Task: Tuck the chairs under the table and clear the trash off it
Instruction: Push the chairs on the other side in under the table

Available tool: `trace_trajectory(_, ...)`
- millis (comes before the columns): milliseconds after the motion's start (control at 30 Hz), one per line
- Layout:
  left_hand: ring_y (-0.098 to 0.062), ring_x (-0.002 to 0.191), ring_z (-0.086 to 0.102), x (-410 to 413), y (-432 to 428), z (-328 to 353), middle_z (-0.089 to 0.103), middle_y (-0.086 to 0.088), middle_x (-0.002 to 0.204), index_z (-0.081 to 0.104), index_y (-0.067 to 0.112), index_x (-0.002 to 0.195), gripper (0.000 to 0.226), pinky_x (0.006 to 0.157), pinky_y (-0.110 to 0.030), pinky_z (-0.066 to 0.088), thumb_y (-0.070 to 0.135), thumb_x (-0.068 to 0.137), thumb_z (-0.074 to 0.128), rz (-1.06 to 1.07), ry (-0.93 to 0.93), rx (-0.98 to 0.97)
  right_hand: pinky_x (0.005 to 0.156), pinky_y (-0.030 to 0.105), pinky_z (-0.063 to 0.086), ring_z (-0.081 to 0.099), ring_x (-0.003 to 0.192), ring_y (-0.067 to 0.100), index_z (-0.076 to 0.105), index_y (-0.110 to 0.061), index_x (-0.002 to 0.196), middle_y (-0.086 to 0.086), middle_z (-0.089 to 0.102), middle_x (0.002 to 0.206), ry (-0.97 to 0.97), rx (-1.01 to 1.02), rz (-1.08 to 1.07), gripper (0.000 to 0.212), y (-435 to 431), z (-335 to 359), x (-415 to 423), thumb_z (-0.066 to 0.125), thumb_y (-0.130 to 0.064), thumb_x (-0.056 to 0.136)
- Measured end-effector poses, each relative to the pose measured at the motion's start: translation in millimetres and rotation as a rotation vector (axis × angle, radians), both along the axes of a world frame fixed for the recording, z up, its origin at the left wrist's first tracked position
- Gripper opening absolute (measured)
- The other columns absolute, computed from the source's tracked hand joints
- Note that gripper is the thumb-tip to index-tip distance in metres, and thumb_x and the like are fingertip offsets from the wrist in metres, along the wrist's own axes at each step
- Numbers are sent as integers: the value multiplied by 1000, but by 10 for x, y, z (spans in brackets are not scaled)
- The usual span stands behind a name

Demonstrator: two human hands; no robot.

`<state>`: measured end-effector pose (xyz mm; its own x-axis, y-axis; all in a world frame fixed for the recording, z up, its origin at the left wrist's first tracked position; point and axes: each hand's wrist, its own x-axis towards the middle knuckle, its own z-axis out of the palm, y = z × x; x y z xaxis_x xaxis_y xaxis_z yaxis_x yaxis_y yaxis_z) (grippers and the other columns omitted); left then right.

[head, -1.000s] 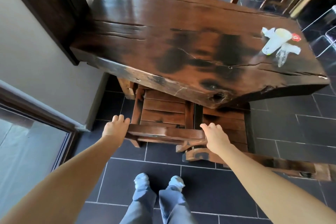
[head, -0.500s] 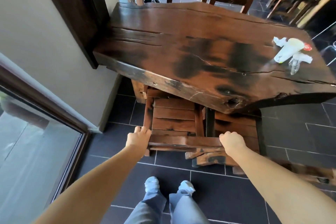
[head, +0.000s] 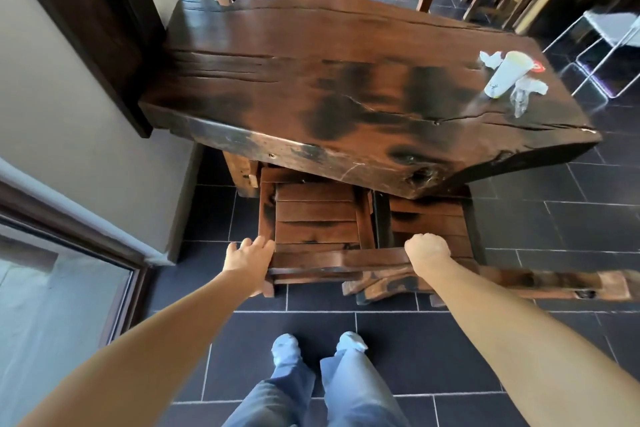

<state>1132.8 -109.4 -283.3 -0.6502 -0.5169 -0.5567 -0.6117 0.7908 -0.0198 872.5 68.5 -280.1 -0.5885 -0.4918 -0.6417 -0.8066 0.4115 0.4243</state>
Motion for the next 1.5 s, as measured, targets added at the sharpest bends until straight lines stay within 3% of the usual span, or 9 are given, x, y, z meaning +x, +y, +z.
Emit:
trace_trajectory(233, -21, 115, 43, 119, -81, -62, 42, 2, 121, 36, 20, 125, 61, 83, -34, 48, 10, 74, 68, 4, 72, 15, 88, 42, 54, 61, 109, 32, 63, -7, 119, 12, 64, 121, -19, 18, 25, 37, 103, 38, 128, 59, 2, 84)
trace_trajectory(433, -20, 117, 41, 145, -29, -52, 41, 3, 122, 34, 21, 125, 61, 82, -34, 51, 7, 74, 65, 45, 100, 19, 89, 43, 54, 60, 110, 34, 61, -4, 121, 14, 63, 122, -36, 41, -11, 37, 173, 56, 220, 56, 3, 86)
trace_trajectory(633, -20, 111, 43, 136, -9, -44, 42, 3, 120, 34, 22, 125, 62, 77, -32, 51, 6, 74, 64, 63, 98, 2, 97, 51, 45, 40, 125, 35, 37, -7, 139, 15, 40, 135, -3, -92, -115, 64, 299, -53, 314, 65, -4, 81)
trace_trajectory(700, -20, 109, 43, 116, 9, -37, 42, 3, 120, 33, 22, 125, 61, 75, -32, 50, 5, 75, 63, 81, 79, -6, 102, 55, 39, 38, 125, 31, 39, -12, 137, 12, 39, 134, -4, -162, -136, 64, 332, -90, 334, 67, -5, 80)
trace_trajectory(833, -21, 113, 42, 61, 51, -33, 41, 2, 123, 32, 20, 127, 62, 78, -33, 50, 4, 75, 63, 118, 29, -18, 108, 71, 8, 33, 131, 30, 42, -21, 136, 8, 39, 139, 8, -219, -129, 59, 339, -85, 314, 63, -3, 84)
trace_trajectory(1267, -19, 110, 42, 240, 196, -44, 41, 3, 117, 36, 22, 121, 56, 73, -31, 45, 6, 75, 63, 115, 59, 16, 112, 66, 8, 35, 131, 30, 42, -21, 136, 6, 32, 146, -77, -159, -29, 59, 481, 31, 235, 59, 0, 83)
trace_trajectory(1500, -17, 110, 44, 275, 220, -73, 41, 6, 117, 35, 27, 121, 57, 80, -31, 44, 13, 75, 65, 101, 65, -12, 111, 66, 7, 35, 132, 30, 41, -21, 138, 8, 32, 146, -100, -145, -12, 60, 494, 54, 243, 62, -3, 84)
